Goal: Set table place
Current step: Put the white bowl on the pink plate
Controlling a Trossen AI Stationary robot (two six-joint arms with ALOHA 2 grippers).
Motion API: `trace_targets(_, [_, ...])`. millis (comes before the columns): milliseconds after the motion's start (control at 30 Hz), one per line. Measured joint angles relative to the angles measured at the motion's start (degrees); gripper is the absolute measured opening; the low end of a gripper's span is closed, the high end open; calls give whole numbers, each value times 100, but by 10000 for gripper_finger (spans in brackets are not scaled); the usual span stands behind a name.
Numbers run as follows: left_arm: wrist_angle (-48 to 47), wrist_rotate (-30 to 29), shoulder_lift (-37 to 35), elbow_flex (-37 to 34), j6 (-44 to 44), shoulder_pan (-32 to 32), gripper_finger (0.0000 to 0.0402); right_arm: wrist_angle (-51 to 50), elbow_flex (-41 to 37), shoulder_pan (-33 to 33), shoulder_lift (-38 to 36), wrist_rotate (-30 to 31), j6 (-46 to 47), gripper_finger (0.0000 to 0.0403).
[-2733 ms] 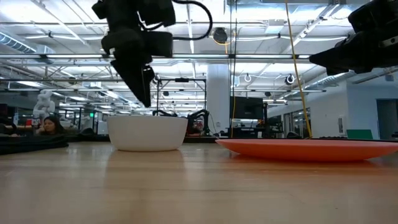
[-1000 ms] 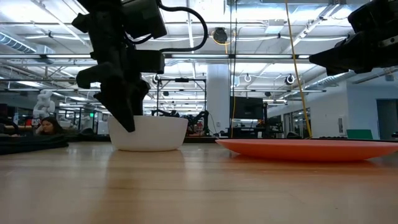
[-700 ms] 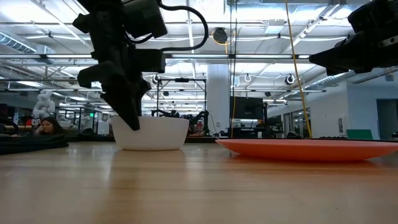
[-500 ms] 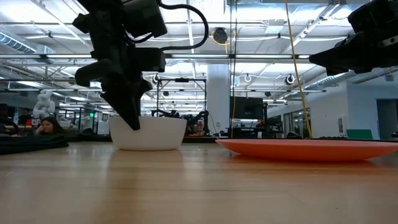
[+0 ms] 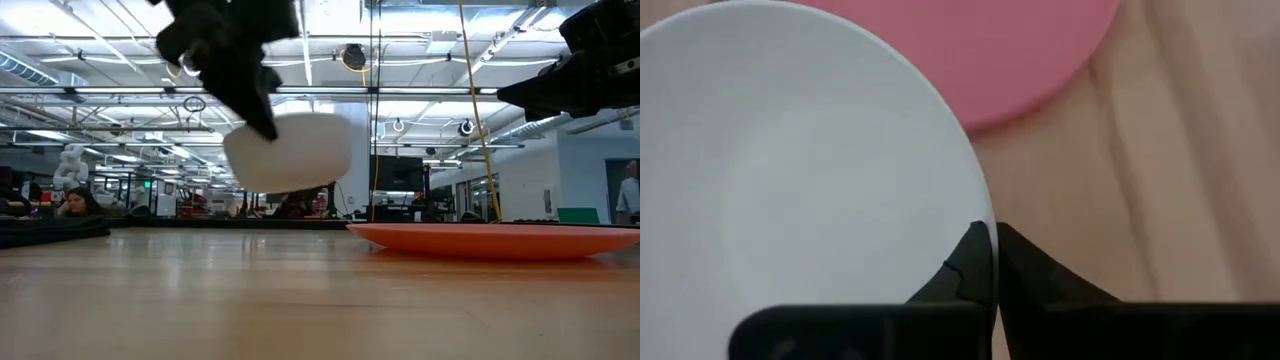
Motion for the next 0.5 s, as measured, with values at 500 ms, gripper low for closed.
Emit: trace_targets(500, [-1205,154,831,1816,287,0,2,145,0,0,0,15,-28,0])
